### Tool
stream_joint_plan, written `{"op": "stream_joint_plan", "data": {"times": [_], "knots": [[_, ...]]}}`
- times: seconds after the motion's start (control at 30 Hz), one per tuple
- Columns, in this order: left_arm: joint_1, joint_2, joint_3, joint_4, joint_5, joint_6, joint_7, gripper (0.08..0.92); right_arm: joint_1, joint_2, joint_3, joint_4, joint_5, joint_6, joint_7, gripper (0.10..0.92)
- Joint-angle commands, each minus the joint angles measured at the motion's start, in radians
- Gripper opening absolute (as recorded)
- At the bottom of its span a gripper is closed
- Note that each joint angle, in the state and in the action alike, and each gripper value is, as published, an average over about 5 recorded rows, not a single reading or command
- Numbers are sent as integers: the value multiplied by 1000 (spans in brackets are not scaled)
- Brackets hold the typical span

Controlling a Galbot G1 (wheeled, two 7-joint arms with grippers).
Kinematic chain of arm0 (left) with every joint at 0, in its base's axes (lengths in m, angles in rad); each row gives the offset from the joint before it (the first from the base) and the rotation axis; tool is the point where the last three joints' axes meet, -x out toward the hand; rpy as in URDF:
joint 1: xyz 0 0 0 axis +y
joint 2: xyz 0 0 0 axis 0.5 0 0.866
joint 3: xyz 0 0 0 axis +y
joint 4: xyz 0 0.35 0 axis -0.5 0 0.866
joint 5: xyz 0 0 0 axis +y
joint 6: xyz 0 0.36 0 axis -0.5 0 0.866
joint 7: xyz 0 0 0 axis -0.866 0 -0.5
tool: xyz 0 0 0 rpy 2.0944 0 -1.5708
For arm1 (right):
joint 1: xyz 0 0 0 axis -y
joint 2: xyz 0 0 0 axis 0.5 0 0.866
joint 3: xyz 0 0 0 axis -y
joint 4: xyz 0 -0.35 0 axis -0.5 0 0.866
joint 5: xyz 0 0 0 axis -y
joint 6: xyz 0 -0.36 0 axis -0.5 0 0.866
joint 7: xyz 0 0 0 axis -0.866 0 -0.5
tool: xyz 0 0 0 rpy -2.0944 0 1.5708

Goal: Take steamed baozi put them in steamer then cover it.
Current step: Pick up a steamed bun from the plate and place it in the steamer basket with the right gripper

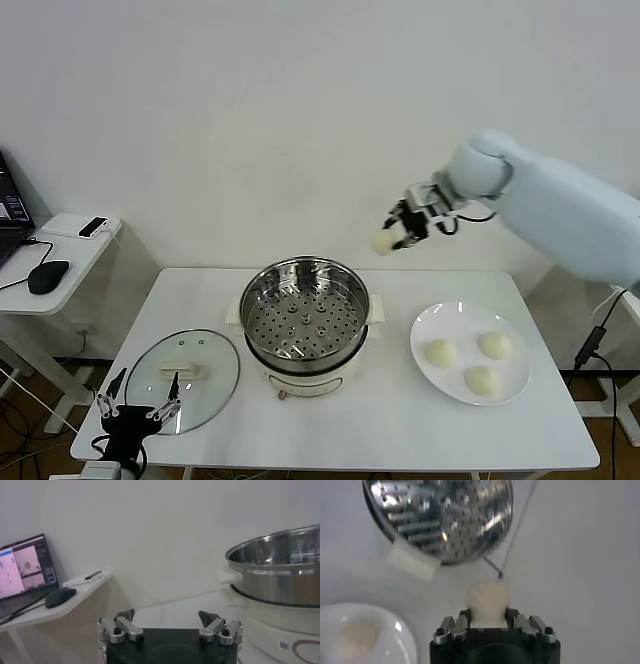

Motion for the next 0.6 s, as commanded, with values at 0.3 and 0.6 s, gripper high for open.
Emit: {"op": "stream_joint_plan", "data": {"times": [0.3,0.6], "knots": [[12,9,-38,11,-11,0,-1,823,-23,323,-216,-161,-191,284,88,454],[22,-7,-40,-6,-9,-2,-2,823,-84,354,-196,-271,-360,423,166,484]]}}
